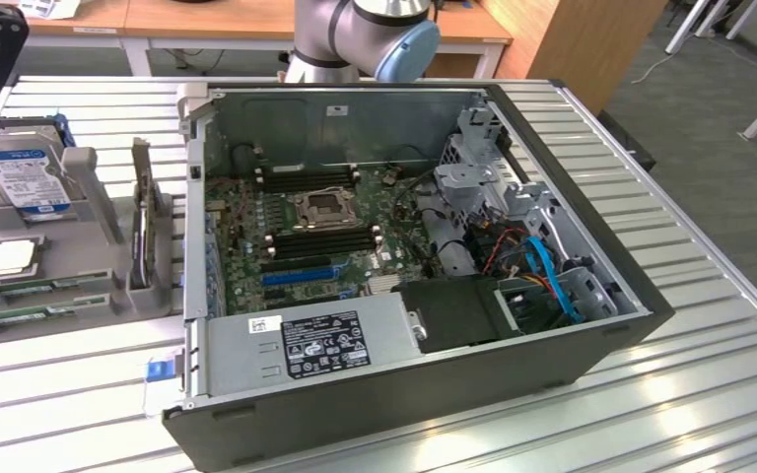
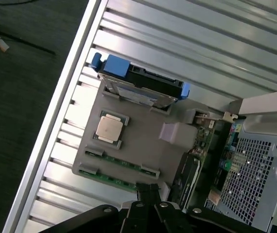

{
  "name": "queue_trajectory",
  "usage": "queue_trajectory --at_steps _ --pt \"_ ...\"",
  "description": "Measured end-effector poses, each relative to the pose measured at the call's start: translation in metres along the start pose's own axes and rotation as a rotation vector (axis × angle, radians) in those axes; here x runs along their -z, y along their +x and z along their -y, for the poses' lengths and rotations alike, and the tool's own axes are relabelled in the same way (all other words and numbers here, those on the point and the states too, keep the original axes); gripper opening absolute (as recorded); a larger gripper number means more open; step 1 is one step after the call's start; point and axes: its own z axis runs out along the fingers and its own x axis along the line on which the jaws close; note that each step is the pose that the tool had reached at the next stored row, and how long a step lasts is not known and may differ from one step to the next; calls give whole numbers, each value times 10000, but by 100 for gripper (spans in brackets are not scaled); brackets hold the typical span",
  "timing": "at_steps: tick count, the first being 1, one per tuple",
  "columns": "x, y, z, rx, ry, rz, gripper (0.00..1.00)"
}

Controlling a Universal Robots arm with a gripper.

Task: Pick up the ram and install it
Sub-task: 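Pick up the ram and move it above insertion slot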

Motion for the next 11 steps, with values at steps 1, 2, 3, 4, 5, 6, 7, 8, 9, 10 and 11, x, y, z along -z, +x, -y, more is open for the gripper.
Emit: queue_trajectory --at_steps 1,2,3,4,5,6,7,8,9,10,11 --pt "0 0 0 113 -3 -5 10" --pt "0 0 0 227 -5 -11 10" --pt "0 0 0 342 -8 -16 10" --pt "0 0 0 459 -10 -21 10" --pt "-1 0 0 587 -14 -27 10" --pt "0 0 0 707 -17 -33 10" --pt "0 0 0 826 -19 -38 10" --pt "-1 0 0 945 -22 -43 10" --pt "-1 0 0 1065 -25 -48 10" --pt "-1 0 0 1185 -27 -54 10" --pt "-1 0 0 1305 -30 -59 10"
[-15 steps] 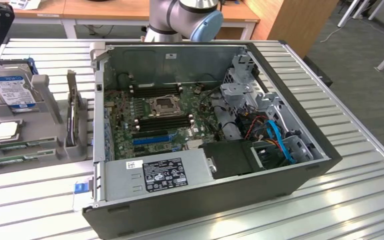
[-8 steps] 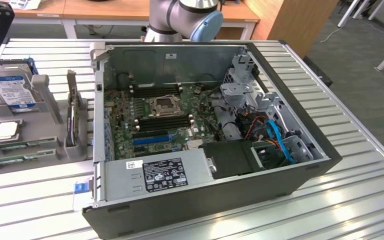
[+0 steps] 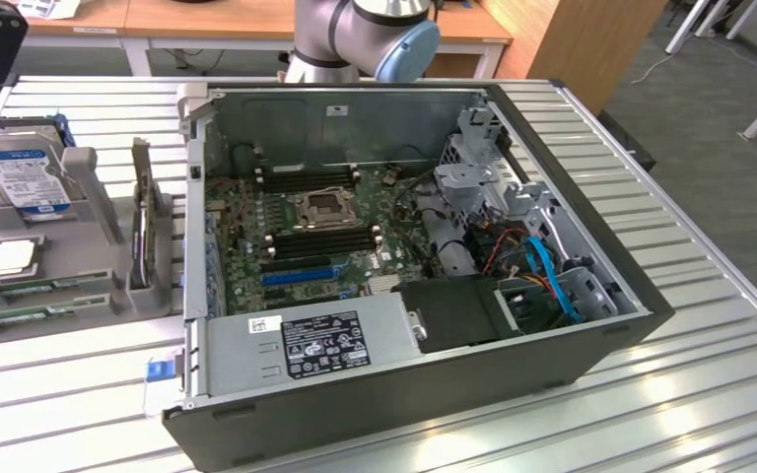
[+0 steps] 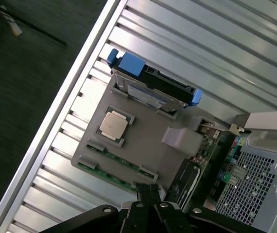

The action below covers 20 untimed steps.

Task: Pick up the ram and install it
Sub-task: 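Pick up the ram and move it above insertion slot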

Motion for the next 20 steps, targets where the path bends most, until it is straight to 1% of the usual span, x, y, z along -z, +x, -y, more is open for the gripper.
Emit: queue_trajectory --at_steps 20 --pt "-2 0 0 2458 -57 -111 10"
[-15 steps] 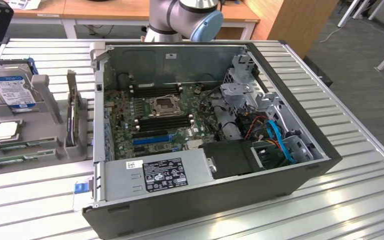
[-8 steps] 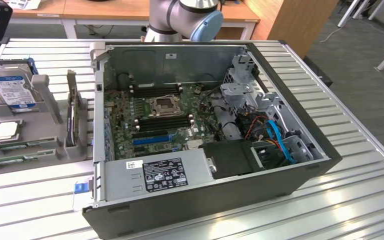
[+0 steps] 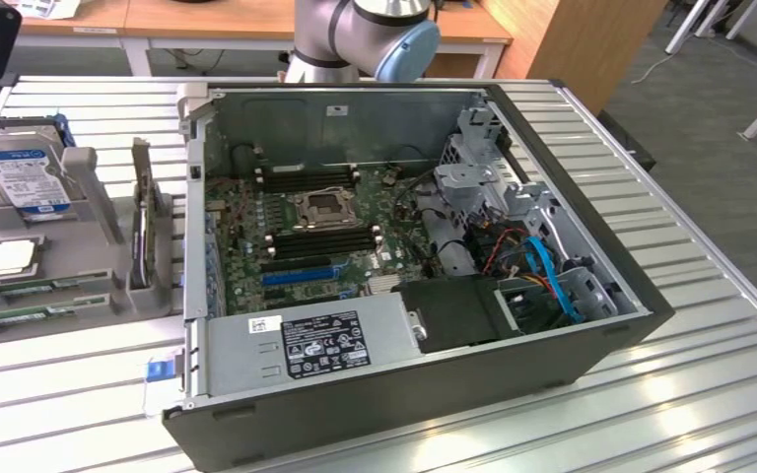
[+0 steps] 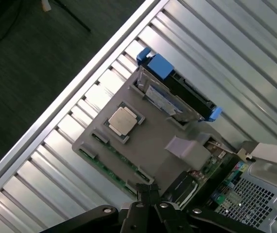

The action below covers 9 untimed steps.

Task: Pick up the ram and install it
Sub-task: 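Pick up the ram and move it above insertion slot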

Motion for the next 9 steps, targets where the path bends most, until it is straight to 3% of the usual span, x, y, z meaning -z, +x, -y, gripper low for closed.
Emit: queue_trajectory --at_steps 9 --pt "-1 0 0 1044 -24 -47 10"
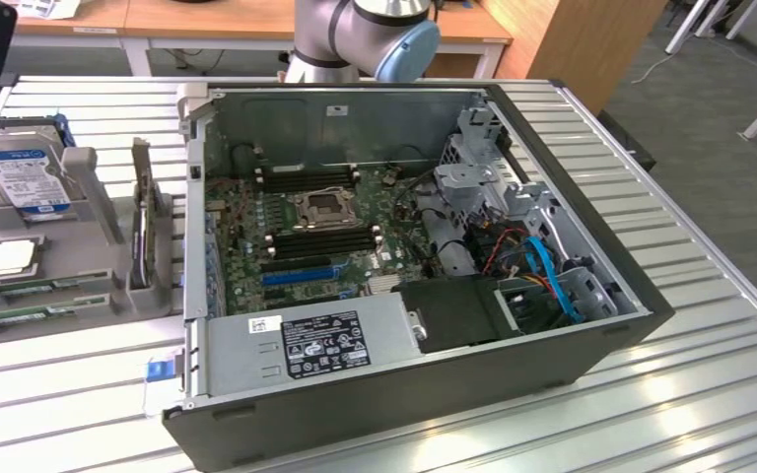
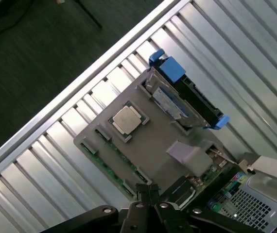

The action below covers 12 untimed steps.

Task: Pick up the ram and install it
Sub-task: 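Pick up the ram and move it above insertion slot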

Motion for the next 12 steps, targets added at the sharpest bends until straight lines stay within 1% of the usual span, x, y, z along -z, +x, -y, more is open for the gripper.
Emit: queue_trajectory --at_steps 12 --pt "-1 0 0 1604 -37 -72 10"
